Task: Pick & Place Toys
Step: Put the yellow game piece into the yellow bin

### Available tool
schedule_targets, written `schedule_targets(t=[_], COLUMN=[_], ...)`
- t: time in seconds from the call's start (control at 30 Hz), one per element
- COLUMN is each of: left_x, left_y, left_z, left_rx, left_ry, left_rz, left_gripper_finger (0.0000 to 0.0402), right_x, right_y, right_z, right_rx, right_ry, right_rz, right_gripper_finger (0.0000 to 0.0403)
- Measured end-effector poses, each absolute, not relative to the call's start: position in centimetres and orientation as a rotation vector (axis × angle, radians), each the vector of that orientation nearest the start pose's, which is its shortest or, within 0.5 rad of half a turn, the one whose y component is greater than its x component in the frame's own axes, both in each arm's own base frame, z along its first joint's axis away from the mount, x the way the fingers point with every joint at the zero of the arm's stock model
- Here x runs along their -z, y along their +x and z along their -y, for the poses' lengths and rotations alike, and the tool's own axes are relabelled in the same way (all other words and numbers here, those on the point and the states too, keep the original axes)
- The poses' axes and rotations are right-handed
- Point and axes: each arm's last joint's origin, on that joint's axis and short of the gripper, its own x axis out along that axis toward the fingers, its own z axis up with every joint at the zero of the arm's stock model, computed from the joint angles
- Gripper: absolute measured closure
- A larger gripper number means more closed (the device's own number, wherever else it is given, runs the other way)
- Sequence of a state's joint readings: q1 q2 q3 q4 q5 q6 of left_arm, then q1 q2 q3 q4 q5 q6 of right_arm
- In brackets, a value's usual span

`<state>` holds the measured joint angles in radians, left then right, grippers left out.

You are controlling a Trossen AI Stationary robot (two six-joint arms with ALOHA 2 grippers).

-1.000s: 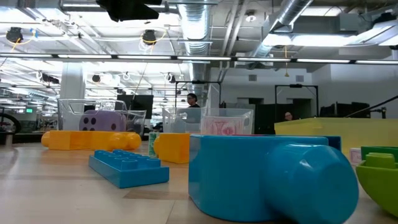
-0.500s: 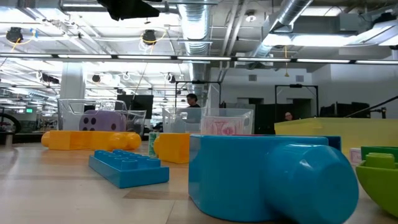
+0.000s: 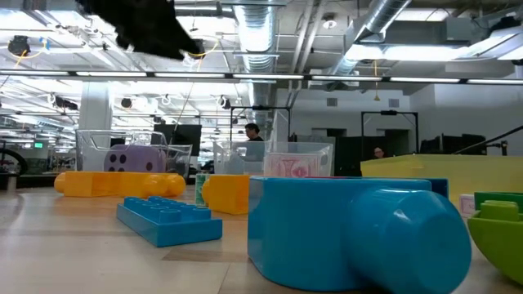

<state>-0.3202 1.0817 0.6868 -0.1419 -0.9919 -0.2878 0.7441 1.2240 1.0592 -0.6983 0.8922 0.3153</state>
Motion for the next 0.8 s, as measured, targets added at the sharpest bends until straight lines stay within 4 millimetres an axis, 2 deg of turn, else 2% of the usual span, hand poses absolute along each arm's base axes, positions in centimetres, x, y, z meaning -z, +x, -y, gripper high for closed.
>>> schedule_targets(t=[0.13,0.23,0.43,0.67,0.8], left_x=[-24.2,-22.7,-19.6,-18.2,-17.5], left_y=[20.9,20.2,18.5,19.8,20.0], left_z=[3.8,3.5,3.4,3.8,3.7], left_rx=[-0.665,-0.623,-0.722,-0.698,-0.742], left_ry=[-0.025,-0.120,-0.272,-0.360,-0.427], left_rz=[-0.459,-0.629,-0.972,-1.032,-1.070], left_gripper_finger=[0.0082,0.0082,0.0082,0.0082,0.0082], right_x=[-30.6,-30.6,-30.6,-30.6,-30.5], right_y=[19.0,19.0,19.0,19.0,19.0], right_z=[-14.4,-14.4,-14.4,-14.4,-14.4], right_rx=[0.227,0.227,0.227,0.226,0.226], right_ry=[-0.324,-0.323,-0.322,-0.323,-0.325], right_rz=[-0.553,-0.553,-0.553,-0.553,-0.556], right_gripper_finger=[0.0207,0.0207,0.0207,0.0207,0.0207])
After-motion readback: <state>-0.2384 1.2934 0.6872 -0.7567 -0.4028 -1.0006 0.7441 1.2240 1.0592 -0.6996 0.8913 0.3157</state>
